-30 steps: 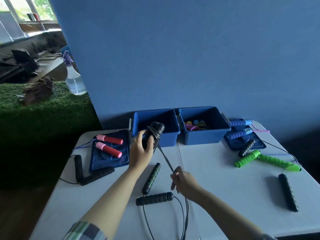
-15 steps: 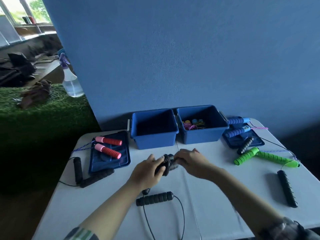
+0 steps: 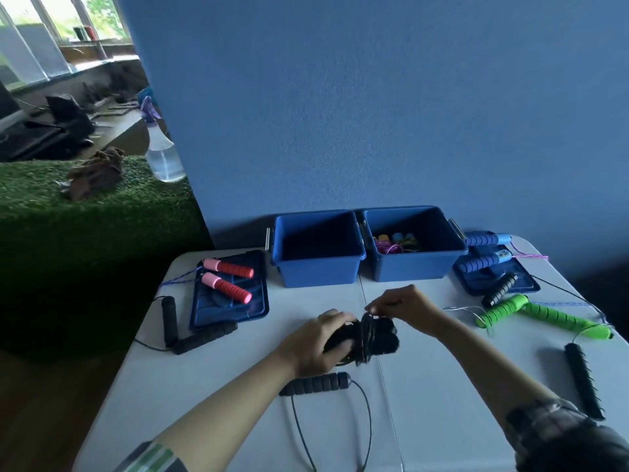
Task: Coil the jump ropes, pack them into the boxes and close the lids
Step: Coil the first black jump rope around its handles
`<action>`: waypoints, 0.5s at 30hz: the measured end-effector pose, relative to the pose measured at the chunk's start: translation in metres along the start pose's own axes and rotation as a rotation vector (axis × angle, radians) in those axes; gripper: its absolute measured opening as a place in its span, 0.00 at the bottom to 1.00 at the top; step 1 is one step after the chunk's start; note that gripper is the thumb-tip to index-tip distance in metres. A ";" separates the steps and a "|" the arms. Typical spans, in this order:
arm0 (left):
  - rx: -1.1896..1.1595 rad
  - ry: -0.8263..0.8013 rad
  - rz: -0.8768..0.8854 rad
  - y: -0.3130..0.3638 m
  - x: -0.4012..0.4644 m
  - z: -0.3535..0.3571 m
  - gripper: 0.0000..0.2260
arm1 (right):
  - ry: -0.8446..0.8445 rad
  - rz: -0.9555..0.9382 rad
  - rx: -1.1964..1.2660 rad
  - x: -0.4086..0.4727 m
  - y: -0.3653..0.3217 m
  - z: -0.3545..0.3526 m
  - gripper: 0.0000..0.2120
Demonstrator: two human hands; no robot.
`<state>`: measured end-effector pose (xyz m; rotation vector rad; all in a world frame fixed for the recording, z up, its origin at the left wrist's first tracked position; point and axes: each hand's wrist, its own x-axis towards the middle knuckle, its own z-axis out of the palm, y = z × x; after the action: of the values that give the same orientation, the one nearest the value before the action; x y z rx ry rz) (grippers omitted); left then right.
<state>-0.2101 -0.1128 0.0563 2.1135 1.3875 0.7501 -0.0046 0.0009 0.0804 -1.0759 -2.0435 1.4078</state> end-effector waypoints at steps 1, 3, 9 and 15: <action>-0.021 0.031 -0.007 0.001 0.001 -0.001 0.19 | 0.017 0.006 0.032 0.001 0.001 0.000 0.05; -0.045 0.083 -0.007 0.002 0.002 -0.004 0.19 | 0.013 0.028 0.056 0.000 0.000 0.000 0.04; -0.229 0.180 -0.060 0.011 0.014 -0.005 0.16 | 0.021 0.121 0.266 -0.004 0.007 0.009 0.06; -0.482 0.383 -0.181 0.012 0.027 -0.011 0.11 | 0.088 0.272 0.234 0.001 0.006 0.039 0.10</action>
<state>-0.2013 -0.0908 0.0770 1.5040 1.3840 1.3110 -0.0310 -0.0205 0.0597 -1.3221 -1.6684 1.6519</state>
